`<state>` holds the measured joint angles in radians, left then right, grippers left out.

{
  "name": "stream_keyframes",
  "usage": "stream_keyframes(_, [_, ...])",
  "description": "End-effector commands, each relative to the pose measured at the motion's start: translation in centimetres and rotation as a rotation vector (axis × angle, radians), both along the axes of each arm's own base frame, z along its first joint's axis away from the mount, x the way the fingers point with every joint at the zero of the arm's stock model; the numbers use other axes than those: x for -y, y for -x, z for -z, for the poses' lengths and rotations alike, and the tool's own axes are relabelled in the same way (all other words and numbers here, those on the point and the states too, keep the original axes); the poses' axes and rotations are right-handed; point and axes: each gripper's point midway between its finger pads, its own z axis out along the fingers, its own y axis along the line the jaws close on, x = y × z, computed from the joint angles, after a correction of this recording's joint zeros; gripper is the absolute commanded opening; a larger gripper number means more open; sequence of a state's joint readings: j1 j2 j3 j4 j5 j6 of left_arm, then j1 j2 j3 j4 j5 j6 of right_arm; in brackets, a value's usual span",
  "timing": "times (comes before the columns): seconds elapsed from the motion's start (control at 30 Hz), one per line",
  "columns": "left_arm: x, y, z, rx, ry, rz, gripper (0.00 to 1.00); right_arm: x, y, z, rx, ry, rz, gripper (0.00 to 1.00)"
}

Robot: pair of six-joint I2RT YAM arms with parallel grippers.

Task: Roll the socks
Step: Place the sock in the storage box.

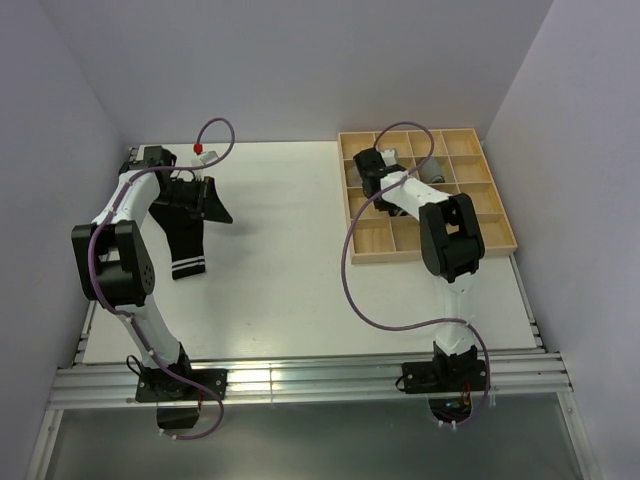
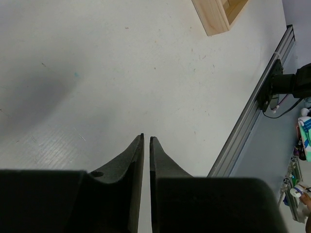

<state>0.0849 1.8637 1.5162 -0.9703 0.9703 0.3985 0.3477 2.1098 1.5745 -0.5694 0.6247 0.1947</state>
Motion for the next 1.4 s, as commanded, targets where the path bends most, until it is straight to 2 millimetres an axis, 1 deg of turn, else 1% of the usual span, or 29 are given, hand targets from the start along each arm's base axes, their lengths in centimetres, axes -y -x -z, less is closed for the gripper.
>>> stream_keyframes(0.0, [-0.1,-0.1,-1.2,0.036,-0.010,0.011,0.15,-1.7,0.4,0.5,-0.060,-0.124,-0.005,0.00])
stream_keyframes(0.03, [-0.1,-0.1,-1.2,0.033,-0.014,0.009,0.15,-1.7,0.8,0.9,-0.086,-0.134,0.001,0.01])
stream_keyframes(0.07, [-0.2,-0.1,-1.2,0.033,-0.022,0.008,0.16,-2.2,0.7,0.9,-0.097,-0.172,-0.007,0.01])
stream_keyframes(0.1, [-0.2,0.1,-1.2,0.029,-0.023,0.012,0.16,-1.8,0.8,1.3,-0.117,-0.178,0.007,0.03])
stream_keyframes(0.17, [-0.3,0.3,-1.0,0.020,-0.033,0.016,0.16,-2.2,1.0,1.7,-0.150,-0.225,0.002,0.04])
stream_keyframes(0.23, [-0.4,0.5,-1.0,0.019,-0.043,0.014,0.16,-1.7,1.3,2.1,-0.176,-0.243,0.022,0.05])
stream_keyframes(0.37, [-0.6,0.8,-1.0,0.019,-0.063,0.007,0.17,-2.1,1.4,2.6,-0.210,-0.308,0.013,0.12])
stream_keyframes(0.4, [-0.7,0.9,-1.0,0.021,-0.070,0.004,0.18,-2.5,1.6,2.8,-0.228,-0.336,0.004,0.17])
stream_keyframes(0.47, [-0.9,1.0,-0.9,0.017,-0.080,-0.001,0.18,-2.1,1.8,3.2,-0.249,-0.354,0.009,0.23])
stream_keyframes(0.5, [-0.8,1.1,-0.9,0.020,-0.083,-0.001,0.18,-2.1,1.9,3.2,-0.250,-0.359,0.011,0.28])
stream_keyframes(0.57, [-1.1,1.4,-0.7,0.015,-0.099,-0.006,0.19,-1.8,1.9,3.1,-0.248,-0.371,0.017,0.34])
stream_keyframes(0.6, [-1.1,1.6,-0.7,0.016,-0.104,-0.005,0.20,-1.8,1.9,3.1,-0.251,-0.376,0.017,0.39])
stream_keyframes(0.63, [-1.2,1.7,-0.7,0.016,-0.114,-0.008,0.20,-1.9,1.8,3.0,-0.251,-0.384,0.013,0.41])
stream_keyframes(0.67, [-1.3,1.7,-0.7,0.016,-0.117,-0.012,0.20,-1.8,1.8,3.0,-0.255,-0.390,0.013,0.45])
stream_keyframes(0.77, [-1.5,1.9,-0.9,0.029,-0.137,-0.028,0.21,-1.7,1.8,2.8,-0.257,-0.384,0.007,0.49])
stream_keyframes(0.8, [-1.6,2.1,-1.1,0.040,-0.146,-0.034,0.23,-1.8,1.4,2.2,-0.234,-0.391,0.001,0.51])
stream_keyframes(0.87, [-2.1,1.7,-1.2,0.062,-0.179,-0.064,0.24,-1.8,1.6,1.8,-0.213,-0.394,0.001,0.54])
stream_keyframes(0.9, [-2.3,1.7,-1.4,0.073,-0.191,-0.075,0.25,-1.9,1.2,0.9,-0.179,-0.407,-0.006,0.57])
stream_keyframes(0.97, [-2.6,1.1,-1.7,0.098,-0.209,-0.110,0.27,-2.0,1.3,0.2,-0.157,-0.421,-0.012,0.58])
stream_keyframes(1.0, [-3.1,1.1,-1.7,0.108,-0.239,-0.134,0.31,-2.1,0.9,-0.2,-0.132,-0.427,-0.017,0.60])
stream_keyframes(1.03, [-3.3,0.9,-1.8,0.109,-0.250,-0.165,0.32,-2.2,1.0,-1.0,-0.110,-0.436,-0.025,0.61])
stream_keyframes(1.07, [-3.8,0.1,-2.0,0.146,-0.272,-0.195,0.34,-2.4,0.9,-1.3,-0.095,-0.447,-0.033,0.62])
stream_keyframes(1.1, [-4.7,-0.1,-1.9,0.168,-0.324,-0.237,0.36,-2.6,0.6,-1.8,-0.074,-0.462,-0.042,0.63])
stream_keyframes(1.13, [-5.2,-0.4,-1.9,0.170,-0.344,-0.276,0.38,-2.6,0.6,-2.5,-0.056,-0.469,-0.047,0.64])
stream_keyframes(1.17, [-5.6,-0.8,-2.0,0.200,-0.363,-0.298,0.41,-2.8,0.5,-2.8,-0.045,-0.480,-0.055,0.65])
stream_keyframes(1.2, [-6.5,-1.0,-1.8,0.207,-0.410,-0.335,0.43,-2.9,0.4,-3.2,-0.036,-0.489,-0.061,0.65])
stream_keyframes(1.23, [-6.9,-1.1,-1.6,0.198,-0.425,-0.365,0.45,-3.0,0.4,-3.6,-0.027,-0.496,-0.067,0.66])
stream_keyframes(1.27, [-7.3,-1.3,-1.5,0.204,-0.440,-0.378,0.47,-3.2,0.3,-4.6,-0.005,-0.505,-0.075,0.68])
stream_keyframes(1.37, [-8.6,-1.5,-0.4,0.181,-0.476,-0.435,0.50,-3.2,0.2,-5.7,0.016,-0.528,-0.085,0.69])
